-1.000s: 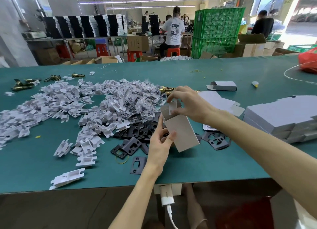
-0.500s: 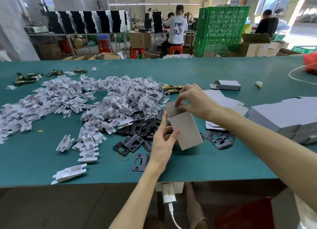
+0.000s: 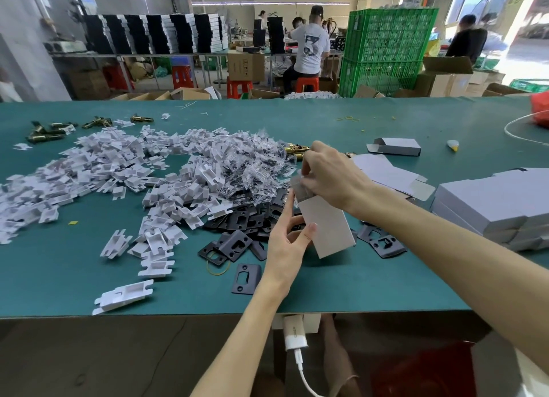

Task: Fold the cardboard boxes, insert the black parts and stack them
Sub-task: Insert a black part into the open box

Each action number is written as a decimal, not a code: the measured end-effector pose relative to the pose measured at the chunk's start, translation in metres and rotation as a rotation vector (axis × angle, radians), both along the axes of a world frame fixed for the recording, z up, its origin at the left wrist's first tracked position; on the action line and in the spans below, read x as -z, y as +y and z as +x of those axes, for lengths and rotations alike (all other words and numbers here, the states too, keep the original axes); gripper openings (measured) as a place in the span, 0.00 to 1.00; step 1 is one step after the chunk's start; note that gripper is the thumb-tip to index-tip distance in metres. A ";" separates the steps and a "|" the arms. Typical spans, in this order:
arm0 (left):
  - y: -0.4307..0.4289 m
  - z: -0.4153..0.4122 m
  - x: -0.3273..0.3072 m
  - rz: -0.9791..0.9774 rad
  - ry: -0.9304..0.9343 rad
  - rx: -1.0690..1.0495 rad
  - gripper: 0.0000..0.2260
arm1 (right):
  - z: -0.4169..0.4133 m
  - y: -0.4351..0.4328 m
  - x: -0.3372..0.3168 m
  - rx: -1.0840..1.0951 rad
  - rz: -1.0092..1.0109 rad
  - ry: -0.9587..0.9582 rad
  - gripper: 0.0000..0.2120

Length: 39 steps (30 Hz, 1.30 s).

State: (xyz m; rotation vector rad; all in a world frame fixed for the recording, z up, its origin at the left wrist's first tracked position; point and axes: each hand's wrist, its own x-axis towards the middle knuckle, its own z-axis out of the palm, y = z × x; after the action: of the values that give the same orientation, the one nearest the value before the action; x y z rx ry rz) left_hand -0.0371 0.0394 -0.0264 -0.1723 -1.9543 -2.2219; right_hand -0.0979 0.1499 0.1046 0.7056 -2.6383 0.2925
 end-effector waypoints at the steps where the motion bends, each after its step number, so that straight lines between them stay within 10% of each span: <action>1: 0.000 0.000 -0.001 0.000 -0.003 0.002 0.33 | 0.000 0.001 0.003 0.020 0.043 0.002 0.09; 11: -0.001 0.001 -0.001 -0.018 0.030 0.002 0.33 | -0.004 0.014 0.008 0.123 0.332 0.026 0.19; 21: -0.002 -0.005 0.004 0.049 -0.020 -0.105 0.27 | -0.012 0.035 0.034 0.169 -0.356 -0.207 0.12; 26: -0.007 -0.012 0.011 0.247 -0.150 -0.276 0.10 | -0.021 0.039 0.069 0.196 -0.273 -0.430 0.19; 34: -0.005 -0.014 0.013 0.249 -0.160 -0.287 0.12 | -0.043 0.006 0.093 0.143 -0.198 -0.468 0.24; 39: -0.005 -0.012 0.012 0.223 -0.153 -0.273 0.13 | -0.054 -0.006 0.095 0.160 -0.234 -0.507 0.07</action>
State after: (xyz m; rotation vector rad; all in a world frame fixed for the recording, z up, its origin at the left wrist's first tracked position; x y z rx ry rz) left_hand -0.0491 0.0339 -0.0384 0.2845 -1.6618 -2.2996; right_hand -0.1515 0.1437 0.0098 0.3750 -3.0335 0.8096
